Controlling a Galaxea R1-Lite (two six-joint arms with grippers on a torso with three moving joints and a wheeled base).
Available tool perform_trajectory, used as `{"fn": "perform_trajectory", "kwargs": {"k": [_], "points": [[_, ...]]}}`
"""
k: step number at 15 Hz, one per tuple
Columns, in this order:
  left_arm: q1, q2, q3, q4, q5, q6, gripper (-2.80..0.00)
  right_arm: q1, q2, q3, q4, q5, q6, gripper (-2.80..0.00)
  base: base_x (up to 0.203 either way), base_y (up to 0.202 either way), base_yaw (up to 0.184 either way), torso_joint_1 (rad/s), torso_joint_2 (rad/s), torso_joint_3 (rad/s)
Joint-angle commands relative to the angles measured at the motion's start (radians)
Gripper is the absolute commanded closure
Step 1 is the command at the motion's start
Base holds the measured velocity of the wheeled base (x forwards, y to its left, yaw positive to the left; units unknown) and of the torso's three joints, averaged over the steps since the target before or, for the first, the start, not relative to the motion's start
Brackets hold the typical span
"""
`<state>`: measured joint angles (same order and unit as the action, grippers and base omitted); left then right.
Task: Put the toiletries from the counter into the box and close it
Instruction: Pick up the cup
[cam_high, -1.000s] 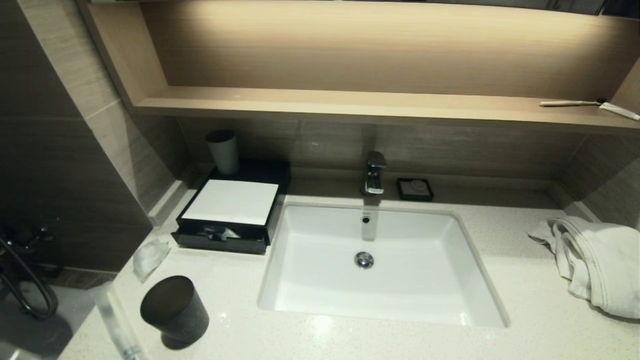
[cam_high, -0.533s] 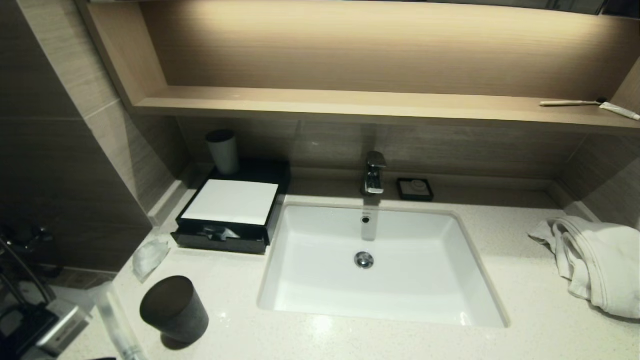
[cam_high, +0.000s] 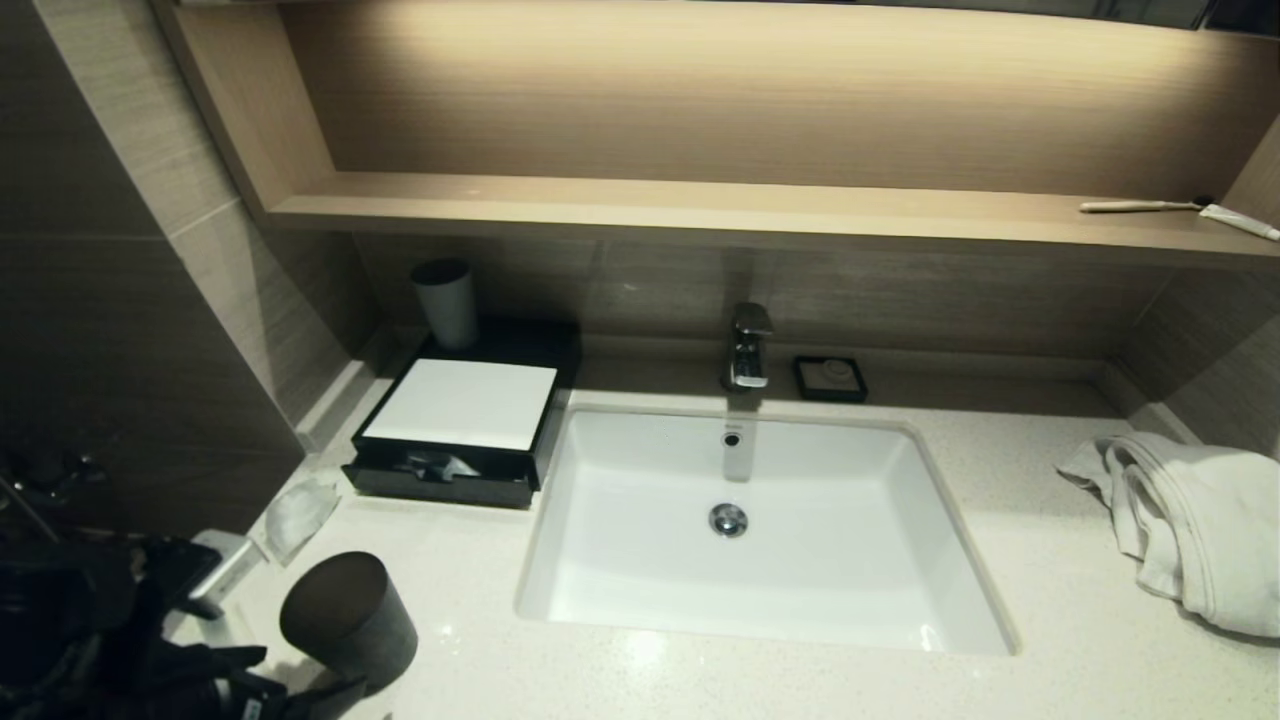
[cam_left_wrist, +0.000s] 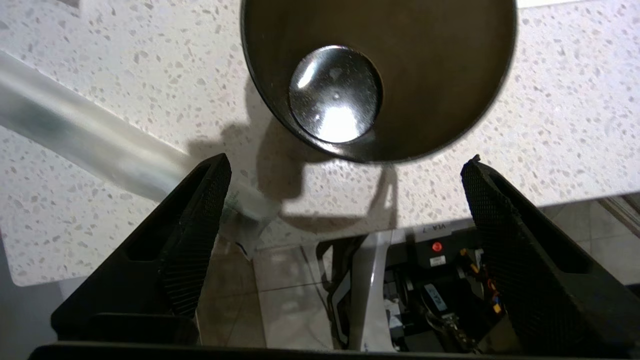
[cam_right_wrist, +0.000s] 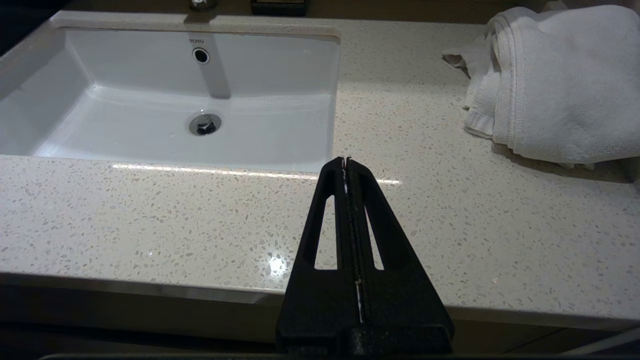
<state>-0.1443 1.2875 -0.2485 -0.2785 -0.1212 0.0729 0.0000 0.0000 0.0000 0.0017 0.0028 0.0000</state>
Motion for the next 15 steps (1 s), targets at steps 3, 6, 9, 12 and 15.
{"fn": "perform_trajectory", "kwargs": {"k": [3, 6, 9, 12, 15], "points": [[-0.006, 0.099, -0.002, -0.080, 0.008, 0.002, -2.80, 0.000, 0.000, 0.000, 0.000, 0.000, 0.000, 0.00, 0.000, 0.000, 0.000, 0.000, 0.00, 0.000], [-0.006, 0.124, -0.013, -0.092, 0.008, 0.002, -2.80, 0.000, 0.000, 0.000, 0.000, 0.000, 0.000, 0.00, 0.000, 0.000, 0.000, 0.000, 0.00, 0.000], [-0.014, 0.133, -0.034, -0.094, 0.008, 0.002, -2.80, 0.000, 0.000, 0.000, 0.000, 0.000, 0.000, 0.00, 0.000, 0.000, 0.000, 0.000, 0.00, 0.000], [-0.041, 0.135, -0.052, -0.095, 0.008, 0.000, -2.80, 0.000, 0.000, 0.000, 0.000, 0.000, 0.000, 0.00, 0.000, 0.000, 0.000, 0.000, 0.00, 0.000], [-0.051, 0.146, -0.061, -0.096, 0.008, -0.001, -2.80, 0.000, 0.000, 0.000, 0.000, 0.000, 0.000, 0.00, 0.000, 0.000, 0.000, 0.000, 0.00, 0.000]]}}
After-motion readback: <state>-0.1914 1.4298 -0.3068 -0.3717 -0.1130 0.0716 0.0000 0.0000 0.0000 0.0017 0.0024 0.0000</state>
